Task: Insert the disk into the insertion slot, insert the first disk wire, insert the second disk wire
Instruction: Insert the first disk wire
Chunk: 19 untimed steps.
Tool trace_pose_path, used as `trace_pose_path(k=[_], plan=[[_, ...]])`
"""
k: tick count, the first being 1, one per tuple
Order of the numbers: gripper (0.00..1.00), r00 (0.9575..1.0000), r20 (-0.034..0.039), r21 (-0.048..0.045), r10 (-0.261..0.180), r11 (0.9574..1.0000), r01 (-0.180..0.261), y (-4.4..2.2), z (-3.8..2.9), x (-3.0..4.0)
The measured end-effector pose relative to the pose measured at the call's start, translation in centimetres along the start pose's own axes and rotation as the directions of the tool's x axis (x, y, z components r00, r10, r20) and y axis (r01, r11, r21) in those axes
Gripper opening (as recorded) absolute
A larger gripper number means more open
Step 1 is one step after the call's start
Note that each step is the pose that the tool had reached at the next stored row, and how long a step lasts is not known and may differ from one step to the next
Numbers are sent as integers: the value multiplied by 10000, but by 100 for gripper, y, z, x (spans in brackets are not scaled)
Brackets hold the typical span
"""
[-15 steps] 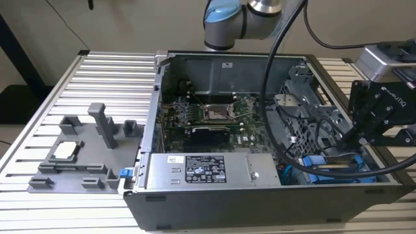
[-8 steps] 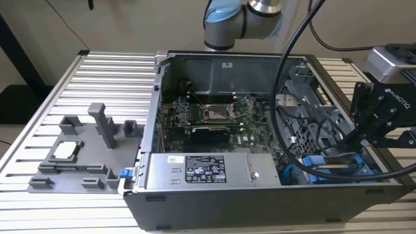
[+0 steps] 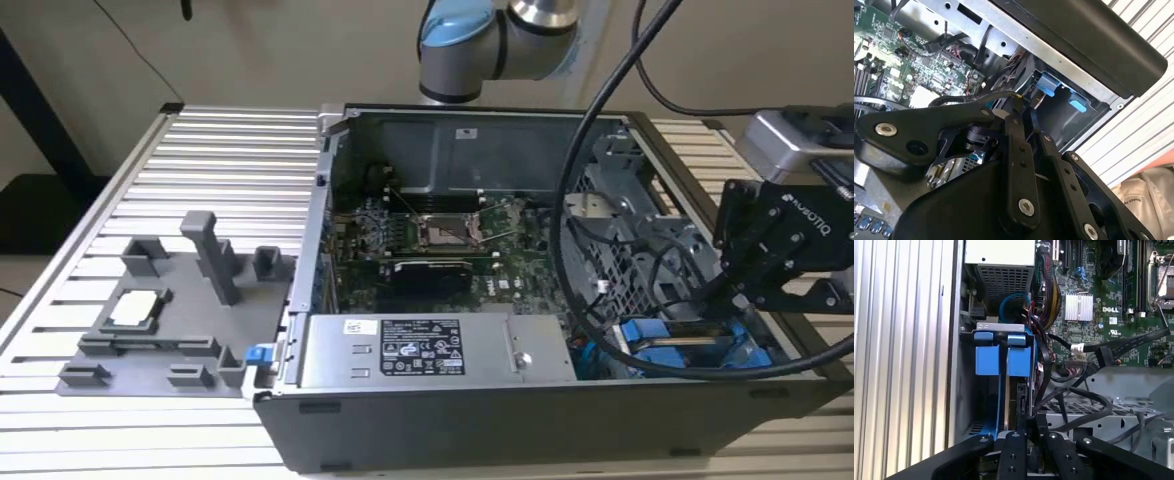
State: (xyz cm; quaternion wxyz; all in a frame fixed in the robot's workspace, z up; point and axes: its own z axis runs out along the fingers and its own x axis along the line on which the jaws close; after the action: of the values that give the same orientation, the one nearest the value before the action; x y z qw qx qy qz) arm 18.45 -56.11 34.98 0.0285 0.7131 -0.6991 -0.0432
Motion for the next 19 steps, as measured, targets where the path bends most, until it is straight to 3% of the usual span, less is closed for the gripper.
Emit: trace_pose_path(k=[6,19], plan=[[19,10000,8,-177,47,9998,-47,-22,51,31],[19,9999,48,-180,152,9997,-151,-44,88,47]])
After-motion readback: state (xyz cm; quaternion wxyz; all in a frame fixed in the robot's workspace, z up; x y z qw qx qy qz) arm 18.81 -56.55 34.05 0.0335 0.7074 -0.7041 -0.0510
